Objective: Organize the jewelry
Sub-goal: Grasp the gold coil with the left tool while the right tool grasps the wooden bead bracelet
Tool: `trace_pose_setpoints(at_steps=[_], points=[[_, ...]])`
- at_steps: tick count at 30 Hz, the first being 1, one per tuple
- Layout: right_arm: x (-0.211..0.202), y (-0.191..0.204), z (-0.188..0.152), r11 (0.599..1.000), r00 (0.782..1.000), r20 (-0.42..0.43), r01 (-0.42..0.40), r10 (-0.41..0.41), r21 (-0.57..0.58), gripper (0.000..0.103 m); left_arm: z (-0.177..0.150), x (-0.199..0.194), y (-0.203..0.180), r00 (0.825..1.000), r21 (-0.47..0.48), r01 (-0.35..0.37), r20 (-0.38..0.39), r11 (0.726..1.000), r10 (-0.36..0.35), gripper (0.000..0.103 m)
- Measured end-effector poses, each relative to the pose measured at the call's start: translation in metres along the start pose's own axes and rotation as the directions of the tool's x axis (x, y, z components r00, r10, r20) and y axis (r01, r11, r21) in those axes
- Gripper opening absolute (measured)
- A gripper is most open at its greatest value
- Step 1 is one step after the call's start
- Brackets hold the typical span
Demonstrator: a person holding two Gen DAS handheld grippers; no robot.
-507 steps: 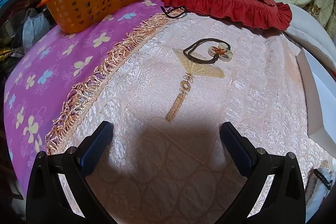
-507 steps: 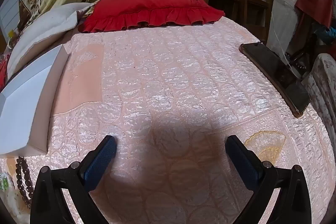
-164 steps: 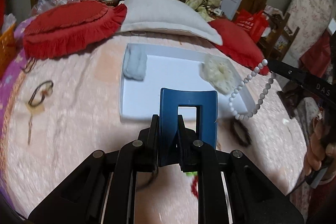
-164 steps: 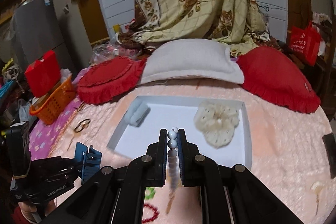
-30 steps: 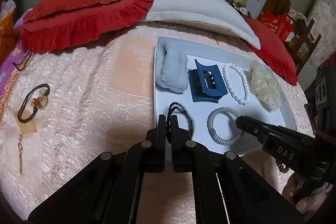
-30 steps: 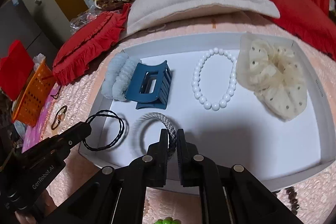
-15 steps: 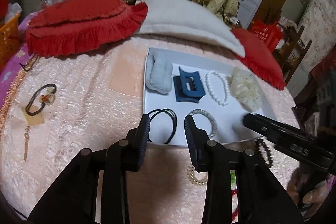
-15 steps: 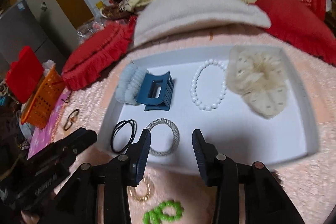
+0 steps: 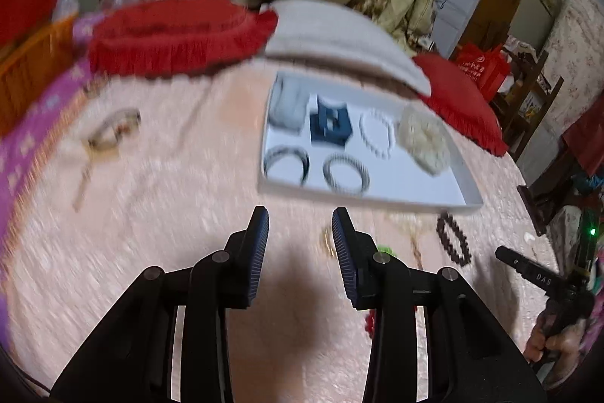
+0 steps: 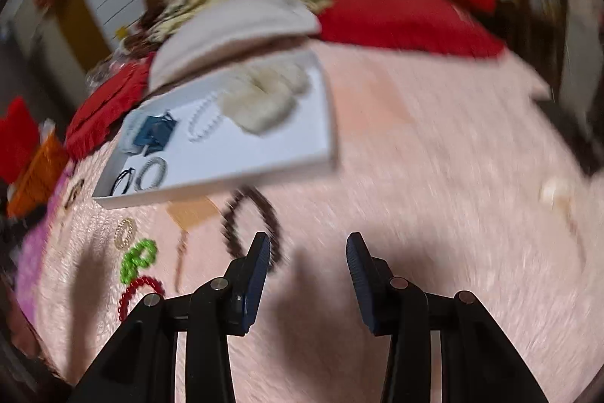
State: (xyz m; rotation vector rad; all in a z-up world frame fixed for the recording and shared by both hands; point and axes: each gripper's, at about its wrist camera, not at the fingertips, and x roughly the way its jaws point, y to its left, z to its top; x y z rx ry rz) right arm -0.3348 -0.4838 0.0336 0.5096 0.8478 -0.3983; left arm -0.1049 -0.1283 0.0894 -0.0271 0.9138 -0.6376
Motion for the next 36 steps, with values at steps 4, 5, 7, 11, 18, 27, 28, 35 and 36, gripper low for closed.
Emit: trace_pose_setpoints(at_steps=[4,5,7,11,18,27,28,35,36], points=[[0.004,-0.007,-0.011,0.999,0.999,-0.022,-0.033,0.033,0.035,0.040,-0.010,0.026,-0.006,0.997,0.006,0.011,-0.072,1.000,-0.010,0.034],[0.004,-0.006,-0.013,0.999,0.999,-0.024,-0.040,0.041,0.037,0.040,-0.012,0.032,-0.008,0.997,0.022,0.000,-0.081,1.000,0.002,0.034],[0.005,-0.001,-0.017,0.999,0.999,-0.019,-0.044,0.044,0.025,0.040,-0.015,0.043,-0.011,0.995,0.049,-0.006,-0.095,0.999,0.011,0.034],[0.011,0.011,-0.015,0.999,0.999,-0.006,-0.034,0.034,-0.022,0.040,-0.018,0.058,-0.010,0.994,0.074,0.011,-0.112,0.997,-0.002,0.034],[0.032,0.027,-0.008,0.997,0.999,-0.011,-0.032,0.032,-0.064,0.040,-0.008,0.078,-0.014,0.992,0.121,0.038,-0.120,0.992,-0.024,0.034],[0.052,0.044,0.003,0.993,1.000,0.002,-0.004,0.004,-0.119,0.040,-0.011,0.089,-0.019,0.993,0.165,0.042,-0.116,0.985,-0.023,0.034],[0.054,0.046,0.003,0.992,1.000,0.004,0.001,0.000,-0.127,0.040,-0.010,0.090,-0.019,0.993,0.164,0.044,-0.115,0.985,-0.025,0.034],[0.063,0.065,0.004,0.974,0.997,0.033,0.075,-0.069,-0.212,0.041,-0.019,0.092,-0.037,0.992,0.250,0.038,-0.129,0.967,-0.005,0.009],[0.064,0.067,0.003,0.971,0.996,0.035,0.086,-0.081,-0.223,0.041,-0.020,0.091,-0.039,0.991,0.255,0.044,-0.131,0.966,-0.011,0.009]])
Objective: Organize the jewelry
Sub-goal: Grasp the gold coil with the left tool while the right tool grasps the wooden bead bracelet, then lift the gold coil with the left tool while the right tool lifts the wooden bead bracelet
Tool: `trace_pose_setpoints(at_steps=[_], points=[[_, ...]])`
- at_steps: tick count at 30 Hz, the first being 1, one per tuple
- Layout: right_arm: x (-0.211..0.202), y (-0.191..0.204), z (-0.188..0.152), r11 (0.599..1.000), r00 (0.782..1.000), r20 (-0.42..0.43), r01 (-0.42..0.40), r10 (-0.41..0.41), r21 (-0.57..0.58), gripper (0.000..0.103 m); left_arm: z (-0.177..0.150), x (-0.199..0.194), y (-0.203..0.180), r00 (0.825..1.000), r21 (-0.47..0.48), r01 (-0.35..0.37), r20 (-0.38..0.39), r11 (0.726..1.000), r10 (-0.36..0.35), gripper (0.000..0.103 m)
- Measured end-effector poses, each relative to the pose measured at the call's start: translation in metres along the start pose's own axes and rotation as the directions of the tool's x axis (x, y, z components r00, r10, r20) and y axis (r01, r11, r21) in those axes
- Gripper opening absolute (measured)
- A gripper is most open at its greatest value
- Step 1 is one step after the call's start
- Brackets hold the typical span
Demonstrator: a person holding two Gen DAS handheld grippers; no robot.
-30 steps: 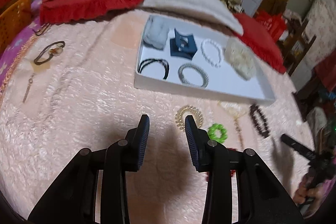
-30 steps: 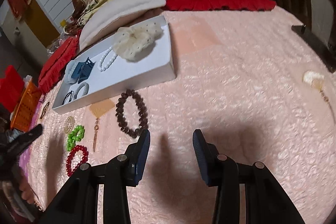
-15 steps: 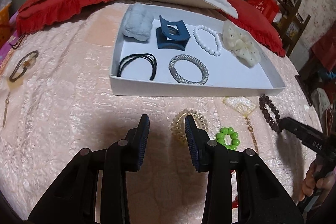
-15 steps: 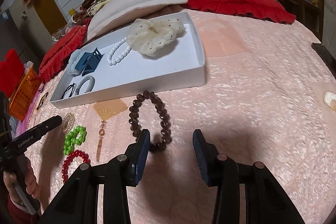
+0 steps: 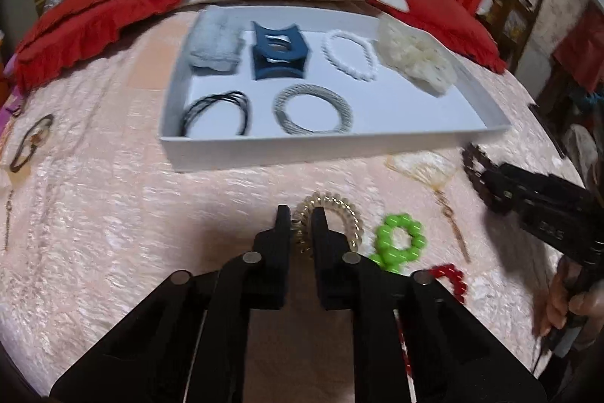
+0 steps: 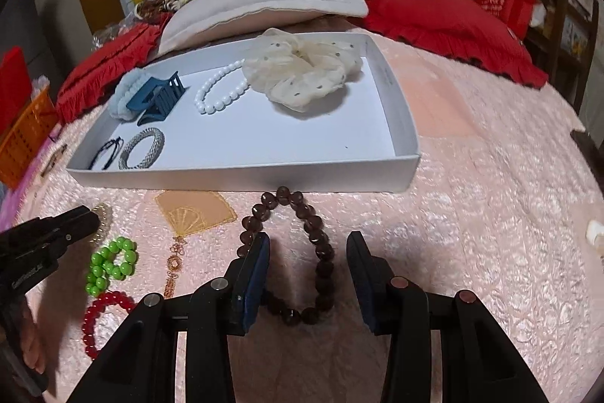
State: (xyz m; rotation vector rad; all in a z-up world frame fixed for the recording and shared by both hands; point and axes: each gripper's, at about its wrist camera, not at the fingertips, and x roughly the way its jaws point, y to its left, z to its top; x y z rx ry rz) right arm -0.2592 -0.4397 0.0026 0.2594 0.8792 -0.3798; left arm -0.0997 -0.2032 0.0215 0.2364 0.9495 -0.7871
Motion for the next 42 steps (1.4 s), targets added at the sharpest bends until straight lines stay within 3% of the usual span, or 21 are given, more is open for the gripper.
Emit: trace_pose_setpoints(at_steps=[3,9,22,42], points=[[0.000,0.006,-0.002,1.000,1.000,-0.003,0.014,-0.014,-0.023,0.040,-0.003,-0.001,-0.007,1.000,0.014,-0.014,0.005,1.000,0.014,0.008],[-0.005,0.012,-0.005,0.999,1.000,-0.021,0.000,0.000,-0.036,0.010,-0.004,-0.017,-0.005,0.999,-0.019,0.002,0.036,1.000,-0.002,0.008],[-0.053,0.021,0.009,0.999,0.997,0.065,-0.038,0.038,-0.002,0.010,-0.006,-0.065,0.008,0.991,-0.067,0.054,0.126,0.996,-0.045,0.008],[-0.115,0.058,0.010,0.997,0.987,0.151,-0.049,0.058,-0.063,0.010,-0.015,-0.101,0.014,0.975,-0.087,-0.046,0.214,0.995,0.064,0.008]])
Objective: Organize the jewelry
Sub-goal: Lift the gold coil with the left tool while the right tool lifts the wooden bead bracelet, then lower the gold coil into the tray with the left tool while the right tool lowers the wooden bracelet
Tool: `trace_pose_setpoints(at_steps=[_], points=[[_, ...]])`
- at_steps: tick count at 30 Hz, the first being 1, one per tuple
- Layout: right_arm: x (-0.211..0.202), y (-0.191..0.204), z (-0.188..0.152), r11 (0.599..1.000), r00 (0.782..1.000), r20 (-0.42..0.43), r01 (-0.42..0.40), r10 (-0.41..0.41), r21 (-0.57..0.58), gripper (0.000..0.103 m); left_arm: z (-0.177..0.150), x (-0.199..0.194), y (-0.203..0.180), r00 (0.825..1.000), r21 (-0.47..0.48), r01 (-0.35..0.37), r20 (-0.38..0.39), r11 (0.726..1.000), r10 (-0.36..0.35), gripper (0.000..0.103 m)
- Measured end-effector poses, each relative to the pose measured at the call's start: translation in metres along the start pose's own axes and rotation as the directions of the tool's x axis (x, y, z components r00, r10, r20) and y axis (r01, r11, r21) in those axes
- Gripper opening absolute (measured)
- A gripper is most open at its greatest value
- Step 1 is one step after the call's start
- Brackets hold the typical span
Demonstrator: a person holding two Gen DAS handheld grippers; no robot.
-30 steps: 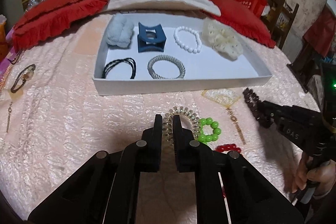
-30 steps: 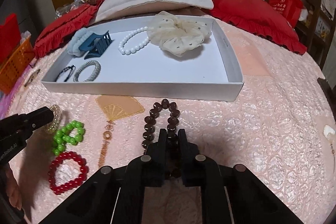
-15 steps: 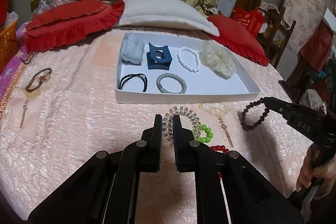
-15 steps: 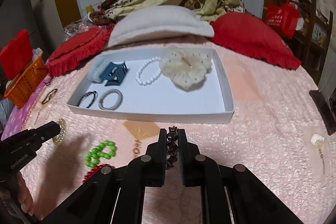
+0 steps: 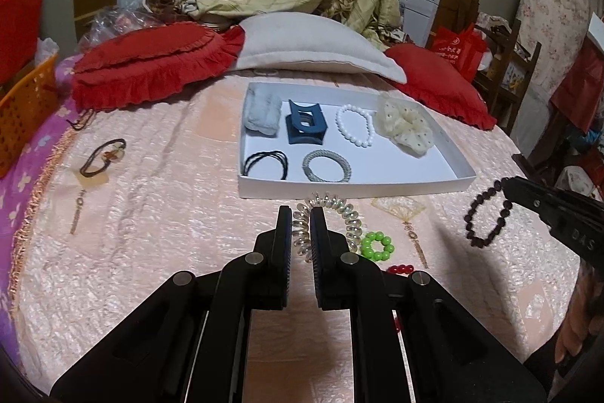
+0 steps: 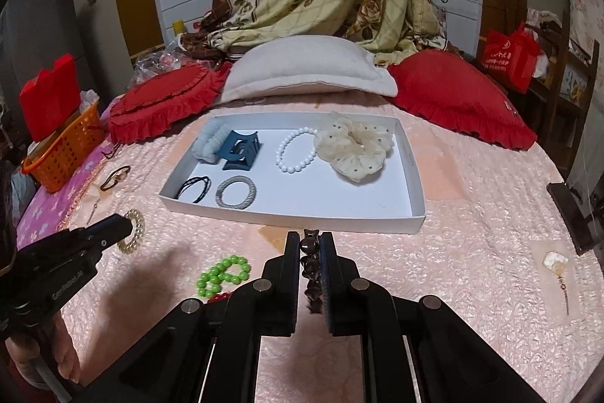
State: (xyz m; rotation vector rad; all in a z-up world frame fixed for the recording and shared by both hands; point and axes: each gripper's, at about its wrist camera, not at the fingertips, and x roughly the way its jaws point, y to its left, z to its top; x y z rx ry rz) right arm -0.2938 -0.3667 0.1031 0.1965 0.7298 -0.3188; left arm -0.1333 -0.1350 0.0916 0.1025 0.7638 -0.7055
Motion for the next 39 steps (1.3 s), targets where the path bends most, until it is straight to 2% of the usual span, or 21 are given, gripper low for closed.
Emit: trace_pose_setpoints(at_steps=[11,21,28,34,39], points=[[-0.007,0.005,-0.001,1.000,1.000,0.007,-0.014,0.014,0.001,0.010,-0.002,0.004,0.005,0.998,0.001,-0.058,-0.007,0.998,0.058,0.008],[0.001,-0.008,-0.001,0.999,1.000,0.000,-0.020,0.020,0.027,0.010,-0.006,0.014,0.000,0.996,0.024,-0.081,-0.031,0.996,0.082,0.008],[0.005,-0.017,0.007,1.000,1.000,0.008,-0.009,0.009,0.012,0.010,-0.007,0.010,-0.005,0.998,0.034,-0.056,-0.030,0.998,0.057,0.008],[0.011,-0.036,0.030,1.000,1.000,0.021,-0.014,0.013,0.017,0.010,-0.002,0.003,-0.006,0.999,0.020,-0.022,-0.031,1.000,0.022,0.008],[0.024,-0.053,0.055,1.000,1.000,0.028,-0.002,0.002,0.007,0.010,0.016,0.011,-0.018,0.999,0.019,0.008,-0.054,1.000,-0.006,0.008]])
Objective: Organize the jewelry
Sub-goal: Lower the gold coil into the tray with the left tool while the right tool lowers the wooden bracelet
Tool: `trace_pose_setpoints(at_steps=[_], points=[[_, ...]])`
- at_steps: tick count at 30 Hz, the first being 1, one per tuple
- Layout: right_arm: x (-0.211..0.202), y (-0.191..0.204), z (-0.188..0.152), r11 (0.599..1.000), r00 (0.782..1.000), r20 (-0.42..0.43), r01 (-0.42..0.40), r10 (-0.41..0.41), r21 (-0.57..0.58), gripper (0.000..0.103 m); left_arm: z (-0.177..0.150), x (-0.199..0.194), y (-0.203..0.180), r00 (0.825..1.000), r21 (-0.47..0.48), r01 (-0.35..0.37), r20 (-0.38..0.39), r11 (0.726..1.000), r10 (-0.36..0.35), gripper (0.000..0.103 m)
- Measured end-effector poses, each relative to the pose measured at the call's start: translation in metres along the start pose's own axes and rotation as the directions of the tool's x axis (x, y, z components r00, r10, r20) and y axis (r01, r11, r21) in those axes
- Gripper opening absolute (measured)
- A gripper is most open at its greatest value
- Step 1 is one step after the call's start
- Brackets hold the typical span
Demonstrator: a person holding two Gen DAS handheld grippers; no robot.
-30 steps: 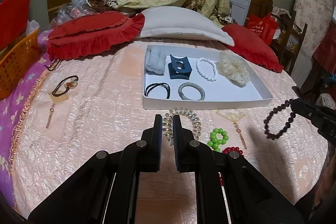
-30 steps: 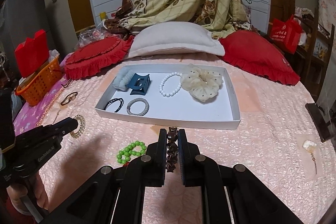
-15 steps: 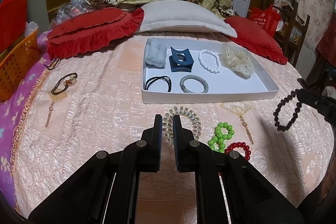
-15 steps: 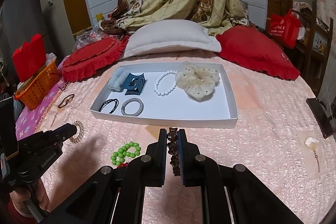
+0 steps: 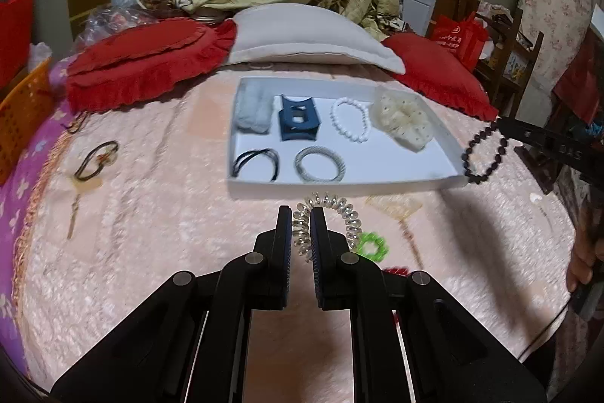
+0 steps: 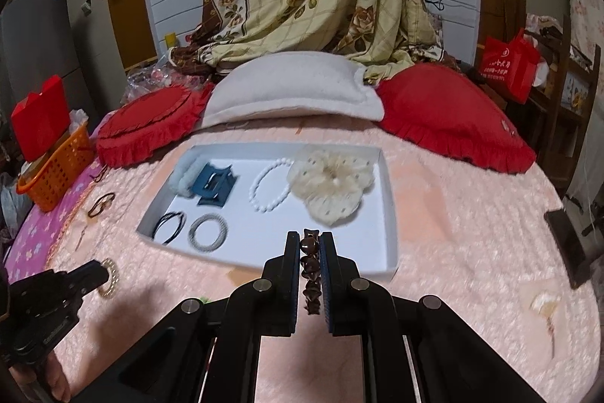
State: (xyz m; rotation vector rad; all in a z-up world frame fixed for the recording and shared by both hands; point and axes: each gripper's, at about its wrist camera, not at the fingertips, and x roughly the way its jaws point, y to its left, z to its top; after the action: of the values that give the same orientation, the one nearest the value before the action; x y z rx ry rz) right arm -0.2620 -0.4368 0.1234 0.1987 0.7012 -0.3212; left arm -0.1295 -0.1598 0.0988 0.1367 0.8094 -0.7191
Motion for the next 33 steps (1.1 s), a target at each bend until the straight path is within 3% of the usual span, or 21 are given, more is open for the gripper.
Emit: trace_pose_setpoints(at_steps=[5,11,18,27,33], points=[[0.026,-0.014,0.016,1.000,0.999,-0.041,-0.019,0.020,0.022,0.010,0.029,0.017,-0.027,0.999,0.046,0.034,-0.014,0.998,-0.034,0.008],[0.062,-0.016,0.025,0.995,0.993,-0.097,-0.057,0.064,0.076,0.010,0.056,0.064,-0.050,0.998,0.082,0.017,-0.067,0.996,-0.011,0.008],[0.087,-0.008,0.037,0.960,0.969,-0.093,-0.212,0.231,0.181,0.010,0.067,0.122,-0.050,0.986,0.017,0.000,-0.165,1.000,0.003,0.008],[0.131,-0.038,0.000,0.942,0.951,-0.202,-0.171,0.235,0.288,0.010,0.061,0.147,-0.059,0.975,0.025,0.032,-0.222,0.999,-0.026,0.011],[0.136,-0.046,-0.006,0.936,0.947,-0.225,-0.152,0.230,0.316,0.010,0.062,0.129,-0.056,0.977,-0.005,0.060,-0.202,0.998,-0.060,0.020]])
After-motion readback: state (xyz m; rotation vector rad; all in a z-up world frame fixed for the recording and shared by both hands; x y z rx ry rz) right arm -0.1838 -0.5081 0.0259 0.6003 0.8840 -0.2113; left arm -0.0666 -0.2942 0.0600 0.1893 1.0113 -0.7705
